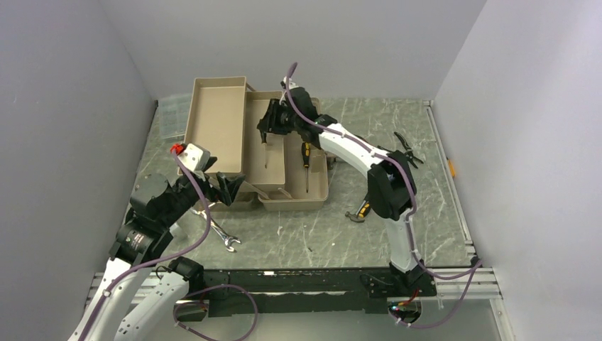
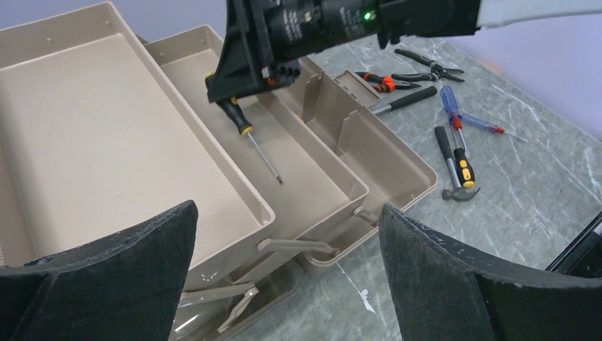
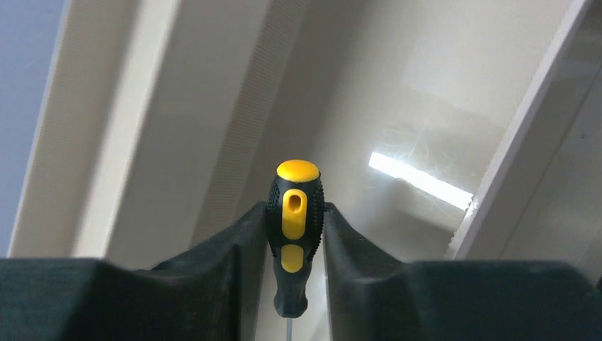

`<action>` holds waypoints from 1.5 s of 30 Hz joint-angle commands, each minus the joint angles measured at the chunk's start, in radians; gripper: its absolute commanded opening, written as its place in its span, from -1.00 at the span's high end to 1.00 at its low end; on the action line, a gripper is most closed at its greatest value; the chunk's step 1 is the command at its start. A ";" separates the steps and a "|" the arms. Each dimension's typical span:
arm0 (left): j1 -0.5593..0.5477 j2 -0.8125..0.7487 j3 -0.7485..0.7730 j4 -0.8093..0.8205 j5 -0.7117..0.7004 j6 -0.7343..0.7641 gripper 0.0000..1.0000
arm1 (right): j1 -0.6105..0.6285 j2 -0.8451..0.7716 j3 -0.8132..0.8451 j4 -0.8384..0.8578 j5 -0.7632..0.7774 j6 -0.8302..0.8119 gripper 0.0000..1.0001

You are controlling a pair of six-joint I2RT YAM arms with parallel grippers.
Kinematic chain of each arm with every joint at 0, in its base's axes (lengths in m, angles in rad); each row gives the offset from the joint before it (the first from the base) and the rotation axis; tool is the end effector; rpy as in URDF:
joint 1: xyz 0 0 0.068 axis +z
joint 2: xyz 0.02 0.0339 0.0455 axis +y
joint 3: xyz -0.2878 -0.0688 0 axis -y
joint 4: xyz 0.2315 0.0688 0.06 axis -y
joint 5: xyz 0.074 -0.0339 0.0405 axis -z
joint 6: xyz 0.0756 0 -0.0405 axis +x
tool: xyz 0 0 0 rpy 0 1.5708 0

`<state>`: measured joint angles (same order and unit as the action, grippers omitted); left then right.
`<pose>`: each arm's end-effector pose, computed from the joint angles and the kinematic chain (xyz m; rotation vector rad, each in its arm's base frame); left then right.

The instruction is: Pack the tool kit

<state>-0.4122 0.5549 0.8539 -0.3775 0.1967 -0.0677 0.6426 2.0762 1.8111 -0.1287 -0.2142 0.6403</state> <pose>0.1101 -0.0643 0.3790 0.4356 1.6167 -0.5261 0.4187 0.3335 0.3058 -0.1533 2.1027 1.0209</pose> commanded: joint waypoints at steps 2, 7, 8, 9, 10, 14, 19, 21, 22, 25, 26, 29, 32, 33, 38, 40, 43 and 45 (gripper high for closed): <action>-0.002 -0.012 0.000 0.041 0.004 0.002 -0.99 | 0.003 0.032 0.112 -0.061 0.098 0.046 0.06; -0.002 -0.010 0.001 0.040 0.009 0.000 -0.99 | 0.004 -0.050 0.078 -0.086 0.130 0.021 -0.20; -0.002 -0.009 0.002 0.041 0.009 0.000 -0.99 | 0.004 -0.078 0.056 -0.093 0.139 0.009 -0.24; -0.002 -0.009 0.002 0.040 0.009 0.000 -0.99 | 0.004 -0.110 0.040 -0.098 0.153 0.000 -0.25; -0.002 -0.009 0.002 0.041 0.009 0.002 -0.99 | 0.003 -0.145 -0.001 -0.104 0.172 -0.011 -0.25; -0.002 -0.011 0.002 0.040 0.007 0.002 -0.99 | -0.002 -0.340 -0.194 -0.107 0.315 -0.027 -0.28; -0.002 -0.013 0.001 0.040 0.013 -0.001 -0.99 | -0.063 -0.588 -0.458 -0.138 0.453 -0.043 -0.28; -0.002 -0.012 0.000 0.042 0.018 -0.001 -0.99 | -0.138 -0.670 -0.552 -0.155 0.441 -0.055 -0.28; -0.002 -0.010 0.002 0.043 0.021 -0.003 -0.99 | -0.182 -0.715 -0.596 -0.174 0.425 -0.054 -0.27; -0.002 -0.008 0.002 0.043 0.025 -0.003 -0.99 | -0.328 -0.797 -0.711 -0.195 0.369 -0.070 -0.24; -0.001 -0.009 0.002 0.042 0.026 -0.004 -0.99 | -0.369 -0.818 -0.741 -0.201 0.375 -0.086 -0.23; 0.000 -0.009 0.001 0.044 0.029 -0.004 -0.99 | -0.465 -0.840 -0.799 -0.227 0.422 -0.133 -0.20; -0.002 -0.006 0.001 0.044 0.034 -0.006 -0.99 | -0.554 -0.799 -0.810 -0.270 0.419 -0.140 -0.19; -0.001 -0.006 0.001 0.045 0.035 -0.006 -0.99 | -0.576 -0.779 -0.805 -0.284 0.420 -0.136 -0.19; -0.001 -0.003 0.002 0.045 0.038 -0.007 -0.99 | -0.591 -0.670 -0.800 -0.294 0.514 -0.122 -0.20; -0.001 -0.003 0.001 0.046 0.039 -0.007 -0.99 | -0.597 -0.619 -0.798 -0.274 0.539 -0.128 -0.18; -0.001 -0.002 0.000 0.046 0.037 -0.006 -0.99 | -0.616 -0.539 -0.795 -0.236 0.536 -0.143 -0.13; -0.001 -0.002 0.000 0.043 0.034 -0.005 -0.99 | -0.628 -0.488 -0.782 -0.235 0.534 -0.147 -0.10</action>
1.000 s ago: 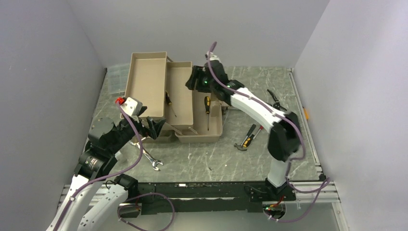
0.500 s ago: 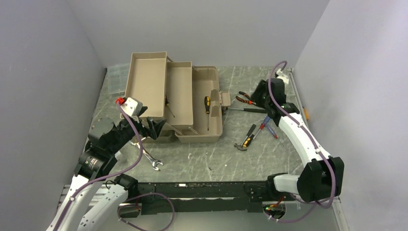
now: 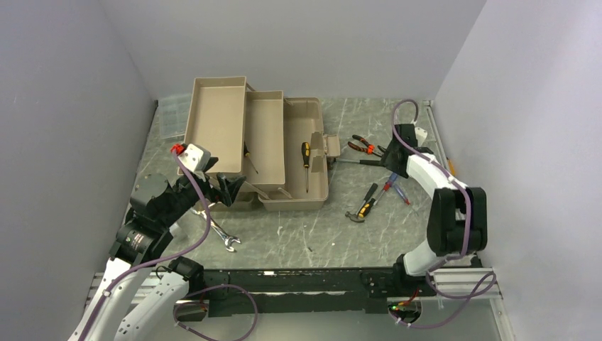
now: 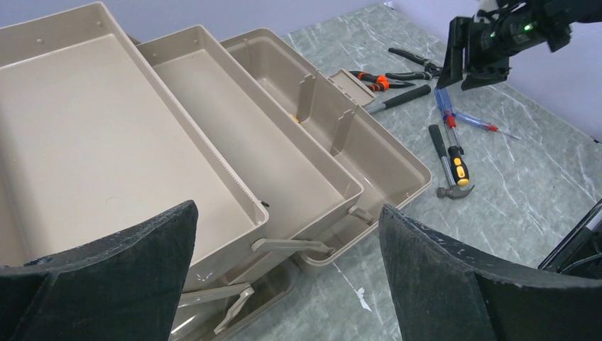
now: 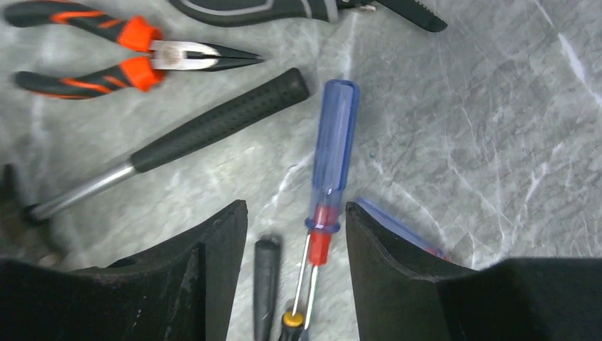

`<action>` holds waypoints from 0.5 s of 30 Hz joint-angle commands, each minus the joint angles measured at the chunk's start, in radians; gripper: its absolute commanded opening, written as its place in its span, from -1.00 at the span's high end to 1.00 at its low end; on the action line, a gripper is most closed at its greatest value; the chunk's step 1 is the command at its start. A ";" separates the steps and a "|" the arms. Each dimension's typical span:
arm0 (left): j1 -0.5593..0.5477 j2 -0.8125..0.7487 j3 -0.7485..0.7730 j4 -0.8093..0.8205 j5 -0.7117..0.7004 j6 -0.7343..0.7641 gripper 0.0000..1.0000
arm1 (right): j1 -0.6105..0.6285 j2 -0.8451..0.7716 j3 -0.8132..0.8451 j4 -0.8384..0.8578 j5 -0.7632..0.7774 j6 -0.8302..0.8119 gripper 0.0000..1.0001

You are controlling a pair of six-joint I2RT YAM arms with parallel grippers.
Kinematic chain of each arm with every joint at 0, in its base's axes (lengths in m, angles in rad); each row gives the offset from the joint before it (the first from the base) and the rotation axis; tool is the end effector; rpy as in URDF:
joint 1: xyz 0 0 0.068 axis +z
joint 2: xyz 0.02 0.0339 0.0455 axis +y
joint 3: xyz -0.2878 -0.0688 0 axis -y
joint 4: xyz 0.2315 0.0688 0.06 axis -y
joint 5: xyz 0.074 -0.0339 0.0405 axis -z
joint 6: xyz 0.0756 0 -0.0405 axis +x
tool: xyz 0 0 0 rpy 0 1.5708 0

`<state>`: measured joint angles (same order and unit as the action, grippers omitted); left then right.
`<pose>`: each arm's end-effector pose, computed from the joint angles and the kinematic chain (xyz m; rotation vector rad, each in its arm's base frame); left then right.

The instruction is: Pack the tool kit

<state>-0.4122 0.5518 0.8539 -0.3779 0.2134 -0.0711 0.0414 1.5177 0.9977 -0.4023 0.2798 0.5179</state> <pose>0.1086 -0.0650 0.3793 0.4455 1.6127 -0.5424 0.3246 -0.0074 0.2210 0.6890 2.3471 -0.1040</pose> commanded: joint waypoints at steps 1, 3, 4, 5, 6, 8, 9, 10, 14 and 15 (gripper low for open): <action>0.000 -0.001 0.000 0.043 0.016 -0.001 -0.99 | -0.030 0.093 0.034 0.042 0.046 -0.025 -0.09; -0.001 -0.002 0.000 0.044 0.011 0.000 -0.99 | -0.036 0.110 0.030 0.054 0.055 -0.027 -0.09; -0.001 -0.003 0.000 0.044 0.009 0.001 -0.99 | -0.036 0.118 0.025 0.062 0.055 -0.030 -0.08; 0.000 -0.002 0.000 0.044 0.008 0.001 -0.99 | -0.037 0.125 0.022 0.063 0.056 -0.030 -0.08; -0.001 -0.003 0.000 0.043 0.006 0.001 -0.99 | -0.058 0.132 0.018 0.067 0.055 -0.029 -0.08; -0.001 0.000 0.000 0.043 0.007 0.001 -0.99 | -0.073 0.146 0.007 0.081 0.047 -0.027 -0.07; 0.000 0.001 0.000 0.043 0.008 0.001 -0.99 | -0.078 0.155 0.003 0.091 0.038 -0.025 -0.07; 0.000 0.003 0.001 0.043 0.009 0.001 -0.99 | -0.081 0.167 0.001 0.102 0.025 -0.021 -0.06; 0.000 0.007 0.002 0.043 0.010 0.001 -0.99 | -0.087 0.229 0.028 0.114 -0.015 -0.007 -0.02; -0.001 0.008 0.002 0.043 0.010 0.002 -0.99 | -0.086 0.243 0.033 0.116 -0.023 -0.006 -0.02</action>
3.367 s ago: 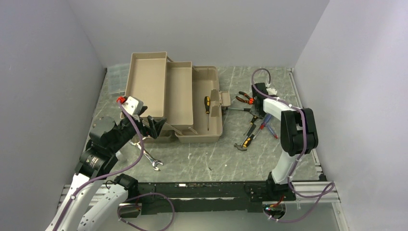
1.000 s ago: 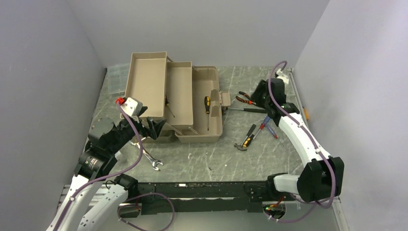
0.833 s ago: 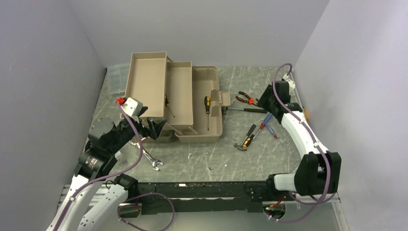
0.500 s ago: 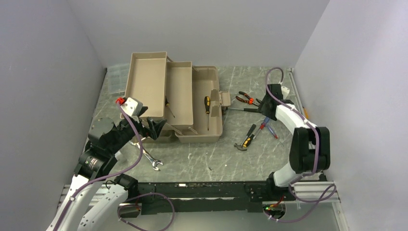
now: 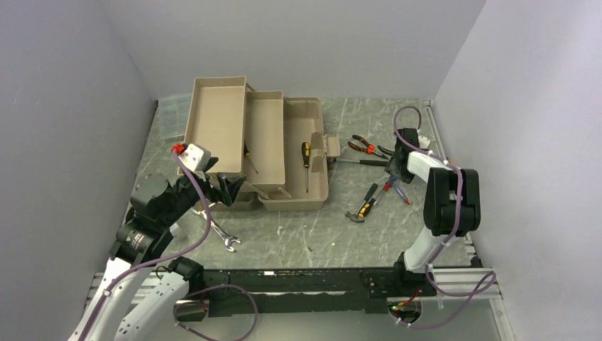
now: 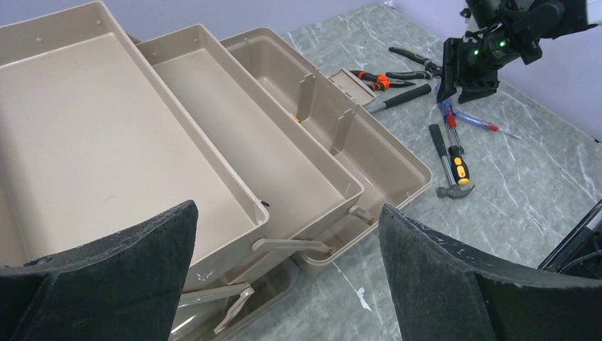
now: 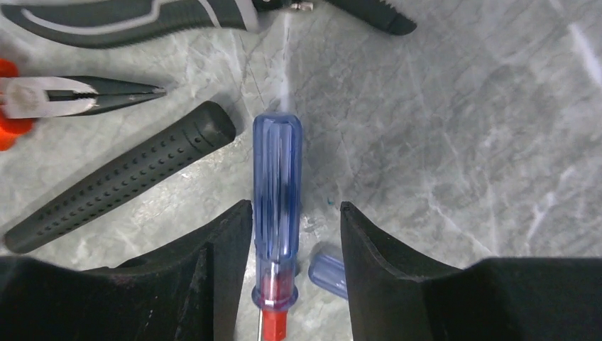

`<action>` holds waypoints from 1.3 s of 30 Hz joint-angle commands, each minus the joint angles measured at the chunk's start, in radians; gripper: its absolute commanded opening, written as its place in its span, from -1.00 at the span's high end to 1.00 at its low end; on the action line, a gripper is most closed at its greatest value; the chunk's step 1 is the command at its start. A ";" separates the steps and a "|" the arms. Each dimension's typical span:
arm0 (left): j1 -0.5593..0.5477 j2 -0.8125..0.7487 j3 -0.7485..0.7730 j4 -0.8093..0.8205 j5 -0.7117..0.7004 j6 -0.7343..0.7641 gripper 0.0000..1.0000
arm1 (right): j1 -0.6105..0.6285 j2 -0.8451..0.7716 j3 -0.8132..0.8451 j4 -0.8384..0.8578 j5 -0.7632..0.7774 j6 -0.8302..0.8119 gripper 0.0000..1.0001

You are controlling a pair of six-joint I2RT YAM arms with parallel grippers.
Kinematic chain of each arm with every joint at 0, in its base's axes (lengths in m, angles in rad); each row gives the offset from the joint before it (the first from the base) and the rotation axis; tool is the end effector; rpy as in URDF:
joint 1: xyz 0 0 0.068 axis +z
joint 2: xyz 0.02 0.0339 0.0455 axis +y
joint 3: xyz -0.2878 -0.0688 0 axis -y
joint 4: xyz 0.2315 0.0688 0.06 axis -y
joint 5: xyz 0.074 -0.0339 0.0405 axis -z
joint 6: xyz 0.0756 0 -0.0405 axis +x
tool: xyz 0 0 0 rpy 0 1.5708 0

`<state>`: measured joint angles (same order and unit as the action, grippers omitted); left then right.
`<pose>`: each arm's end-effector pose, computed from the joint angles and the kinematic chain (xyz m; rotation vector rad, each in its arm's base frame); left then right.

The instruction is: Pack the tool kit

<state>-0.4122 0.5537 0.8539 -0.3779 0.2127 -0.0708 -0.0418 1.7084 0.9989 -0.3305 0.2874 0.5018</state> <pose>0.1091 -0.0651 0.3791 0.4454 1.6146 -0.5416 0.3472 -0.0360 0.1669 0.7828 2.4344 -0.2017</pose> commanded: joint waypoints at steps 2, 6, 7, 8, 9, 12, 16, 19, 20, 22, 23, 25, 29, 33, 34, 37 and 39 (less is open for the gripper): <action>0.000 0.008 0.002 0.043 0.011 0.002 -0.99 | -0.003 0.077 0.040 0.047 -0.039 0.020 -0.02; -0.001 0.008 0.002 0.041 0.004 0.003 -0.99 | -0.004 0.083 0.036 0.054 -0.064 0.034 0.20; 0.000 0.008 0.002 0.043 0.004 0.003 -0.99 | -0.004 0.079 0.036 0.049 -0.064 0.036 0.36; 0.000 0.006 0.002 0.042 0.003 0.003 -0.99 | -0.003 0.068 0.037 0.044 -0.064 0.038 0.51; 0.000 0.008 0.002 0.042 0.002 0.003 -0.99 | -0.003 0.051 0.034 0.040 -0.062 0.041 0.63; -0.001 0.007 0.002 0.042 0.004 0.003 -0.99 | -0.004 -0.018 0.024 0.025 -0.055 0.044 0.88; 0.000 0.008 0.001 0.043 0.007 0.002 -0.99 | -0.003 -0.122 0.027 -0.019 -0.061 0.044 0.99; 0.000 0.006 0.003 0.041 0.007 0.002 -0.99 | -0.002 -0.205 0.029 -0.047 -0.074 0.040 1.00; 0.000 0.006 0.002 0.042 0.008 0.002 -0.99 | -0.002 -0.233 0.031 -0.056 -0.084 0.041 1.00; -0.002 0.003 0.002 0.044 0.010 0.001 -0.99 | -0.001 -0.285 0.035 -0.071 -0.118 0.035 1.00; -0.001 0.003 0.002 0.043 0.011 0.001 -0.99 | -0.001 -0.310 0.038 -0.077 -0.135 0.033 1.00; 0.000 0.003 0.002 0.043 0.013 0.000 -0.99 | -0.002 -0.365 0.046 -0.079 -0.184 0.017 1.00; 0.000 0.000 0.002 0.044 0.016 -0.001 -0.99 | -0.002 -0.452 0.058 -0.057 -0.339 -0.008 1.00; -0.001 -0.003 0.002 0.043 0.016 -0.002 -0.99 | 0.000 -0.531 0.036 0.044 -0.555 -0.009 1.00; -0.001 -0.004 0.002 0.043 0.016 -0.001 -0.99 | 0.004 -0.544 0.032 0.075 -0.606 0.000 1.00; -0.001 -0.008 0.000 0.042 0.015 -0.002 -0.99 | 0.034 -0.561 0.040 0.147 -0.715 0.016 1.00; -0.001 -0.011 0.002 0.042 0.014 -0.001 -0.99 | 0.105 -0.556 0.066 0.166 -0.739 0.012 1.00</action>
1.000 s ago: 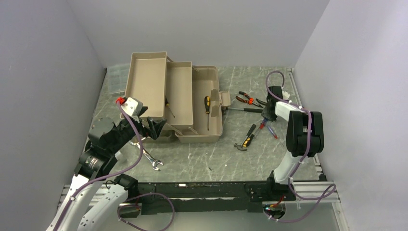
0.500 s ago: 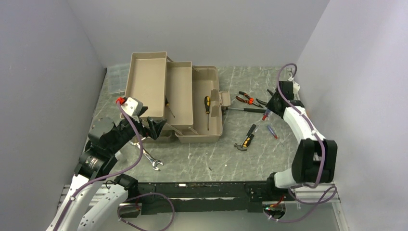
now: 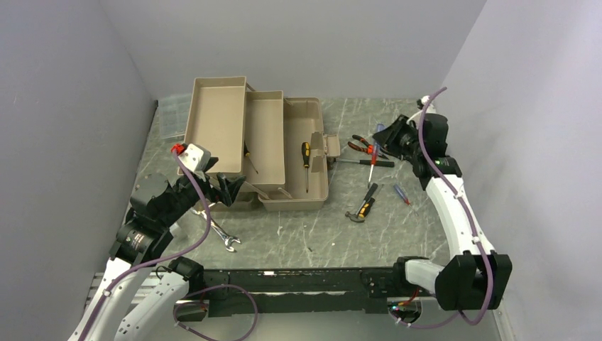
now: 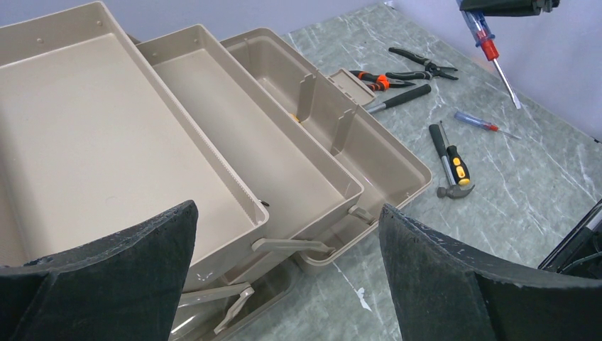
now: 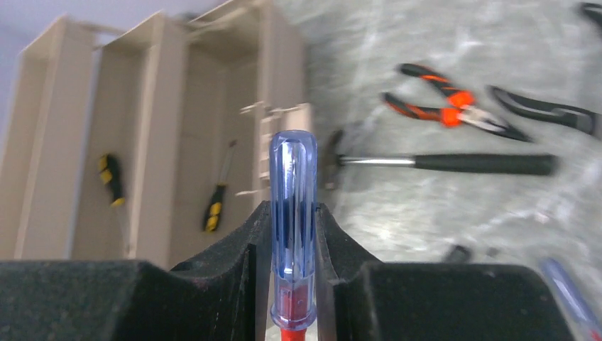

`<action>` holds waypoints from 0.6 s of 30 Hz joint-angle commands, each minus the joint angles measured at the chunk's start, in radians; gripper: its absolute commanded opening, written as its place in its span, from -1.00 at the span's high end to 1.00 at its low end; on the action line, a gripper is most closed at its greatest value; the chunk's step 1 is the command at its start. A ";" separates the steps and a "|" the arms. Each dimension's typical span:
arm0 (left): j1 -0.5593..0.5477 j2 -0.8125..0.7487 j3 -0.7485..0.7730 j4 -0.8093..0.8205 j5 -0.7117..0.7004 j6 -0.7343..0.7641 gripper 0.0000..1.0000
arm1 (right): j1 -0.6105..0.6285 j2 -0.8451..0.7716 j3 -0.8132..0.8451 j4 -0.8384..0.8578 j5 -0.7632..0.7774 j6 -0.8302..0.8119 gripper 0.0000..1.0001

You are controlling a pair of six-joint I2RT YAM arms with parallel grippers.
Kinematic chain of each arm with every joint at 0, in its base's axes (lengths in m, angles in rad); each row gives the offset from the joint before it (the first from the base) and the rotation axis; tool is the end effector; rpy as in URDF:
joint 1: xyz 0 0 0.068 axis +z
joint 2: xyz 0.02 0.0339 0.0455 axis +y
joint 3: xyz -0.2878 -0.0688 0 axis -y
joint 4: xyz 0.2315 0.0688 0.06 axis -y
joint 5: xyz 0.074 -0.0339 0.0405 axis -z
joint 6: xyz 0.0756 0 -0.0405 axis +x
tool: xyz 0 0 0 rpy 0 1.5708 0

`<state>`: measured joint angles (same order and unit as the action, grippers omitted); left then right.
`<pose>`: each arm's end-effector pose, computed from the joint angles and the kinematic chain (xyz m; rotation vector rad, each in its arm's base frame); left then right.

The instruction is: Pack the tool kit

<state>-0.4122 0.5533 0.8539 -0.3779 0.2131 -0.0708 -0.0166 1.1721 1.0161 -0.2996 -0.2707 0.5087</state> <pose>0.1090 -0.0651 0.3792 0.4456 1.6141 -0.5419 0.2784 0.0156 0.3374 0.3643 2.0256 0.5823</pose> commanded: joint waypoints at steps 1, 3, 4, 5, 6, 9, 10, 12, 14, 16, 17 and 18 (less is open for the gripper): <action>0.000 -0.011 0.002 0.042 0.014 -0.001 -0.99 | 0.117 -0.012 0.073 0.130 -0.176 -0.002 1.00; -0.001 -0.013 0.002 0.042 0.015 -0.001 -0.99 | 0.201 0.013 0.121 0.121 -0.143 -0.021 1.00; 0.000 -0.014 0.002 0.043 0.014 -0.001 -0.99 | 0.243 0.029 0.143 0.125 -0.131 -0.022 1.00; -0.001 -0.013 0.002 0.042 0.015 -0.001 -0.99 | 0.275 0.044 0.159 0.137 -0.129 -0.015 1.00; 0.000 -0.012 0.002 0.043 0.014 -0.002 -0.99 | 0.305 0.063 0.171 0.158 -0.134 -0.003 1.00; -0.001 -0.011 0.002 0.042 0.013 0.000 -0.99 | 0.387 0.127 0.202 0.228 -0.138 0.034 1.00; -0.001 -0.011 0.002 0.041 0.013 0.000 -0.99 | 0.414 0.152 0.217 0.248 -0.134 0.042 1.00; 0.000 -0.013 0.002 0.042 0.013 0.000 -0.99 | 0.471 0.210 0.256 0.277 -0.122 0.049 1.00; 0.000 -0.013 0.002 0.042 0.011 0.000 -0.99 | 0.529 0.276 0.305 0.293 -0.104 0.063 1.00; -0.001 -0.011 0.001 0.042 0.009 0.000 -0.99 | 0.568 0.347 0.360 0.295 -0.079 0.080 1.00; -0.001 -0.011 0.002 0.041 0.008 0.000 -0.99 | 0.586 0.384 0.396 0.295 -0.056 0.094 1.00; -0.001 -0.011 0.002 0.040 0.007 0.001 -0.99 | 0.600 0.420 0.426 0.316 -0.039 0.106 1.00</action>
<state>-0.4122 0.5514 0.8539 -0.3779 0.2127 -0.0708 0.5285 1.5021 1.3190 -0.0914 -0.3717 0.5617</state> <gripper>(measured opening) 0.994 0.248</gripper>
